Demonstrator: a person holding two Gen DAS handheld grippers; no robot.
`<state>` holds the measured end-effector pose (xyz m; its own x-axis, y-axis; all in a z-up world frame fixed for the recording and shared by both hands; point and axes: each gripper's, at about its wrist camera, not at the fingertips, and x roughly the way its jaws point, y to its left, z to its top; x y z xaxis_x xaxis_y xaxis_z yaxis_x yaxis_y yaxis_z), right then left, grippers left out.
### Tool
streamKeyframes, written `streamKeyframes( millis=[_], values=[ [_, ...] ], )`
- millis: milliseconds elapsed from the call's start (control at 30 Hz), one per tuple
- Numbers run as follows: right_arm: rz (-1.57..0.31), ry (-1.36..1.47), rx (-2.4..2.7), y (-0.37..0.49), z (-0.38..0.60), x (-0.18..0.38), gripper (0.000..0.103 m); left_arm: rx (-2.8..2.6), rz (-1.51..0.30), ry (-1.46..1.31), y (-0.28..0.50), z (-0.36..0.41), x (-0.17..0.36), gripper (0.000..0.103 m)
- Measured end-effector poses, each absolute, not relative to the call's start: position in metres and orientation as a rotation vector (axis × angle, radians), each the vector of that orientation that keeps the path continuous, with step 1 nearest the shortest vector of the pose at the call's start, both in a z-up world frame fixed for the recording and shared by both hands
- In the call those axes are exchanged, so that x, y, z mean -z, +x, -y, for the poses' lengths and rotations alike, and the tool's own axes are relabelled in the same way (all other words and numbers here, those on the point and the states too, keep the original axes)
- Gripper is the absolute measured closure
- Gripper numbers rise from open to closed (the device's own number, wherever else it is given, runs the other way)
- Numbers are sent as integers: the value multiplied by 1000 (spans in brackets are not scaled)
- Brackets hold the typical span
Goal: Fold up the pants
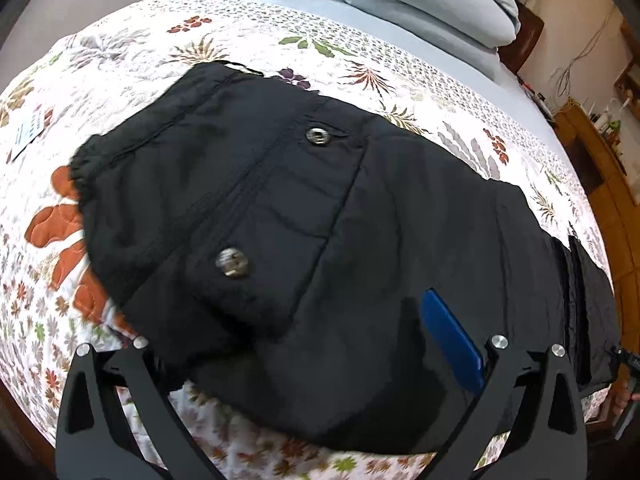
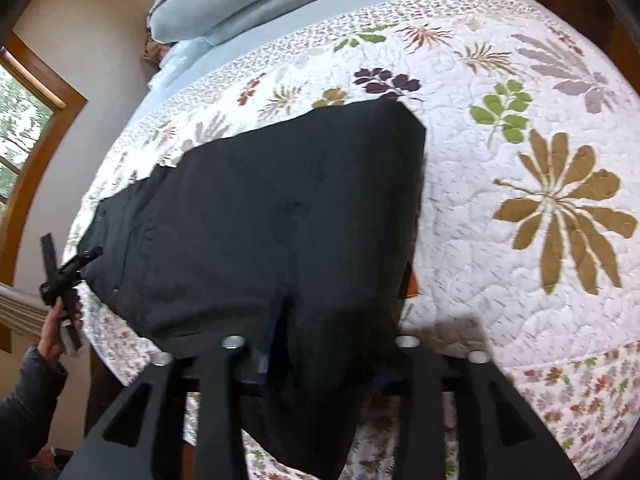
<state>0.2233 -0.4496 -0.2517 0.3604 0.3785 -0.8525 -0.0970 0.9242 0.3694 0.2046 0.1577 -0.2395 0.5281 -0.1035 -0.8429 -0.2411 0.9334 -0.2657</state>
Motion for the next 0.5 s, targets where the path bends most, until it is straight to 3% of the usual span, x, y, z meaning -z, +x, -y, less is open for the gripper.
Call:
streamKeyframes(
  millis=[300, 500],
  values=[
    [-1008, 162, -152, 182, 455, 206, 38, -135, -978, -555, 133, -217, 232, 3],
    [-962, 246, -178, 163, 444, 182, 37, -88, -1010, -610, 128, -226, 233, 3]
  ],
)
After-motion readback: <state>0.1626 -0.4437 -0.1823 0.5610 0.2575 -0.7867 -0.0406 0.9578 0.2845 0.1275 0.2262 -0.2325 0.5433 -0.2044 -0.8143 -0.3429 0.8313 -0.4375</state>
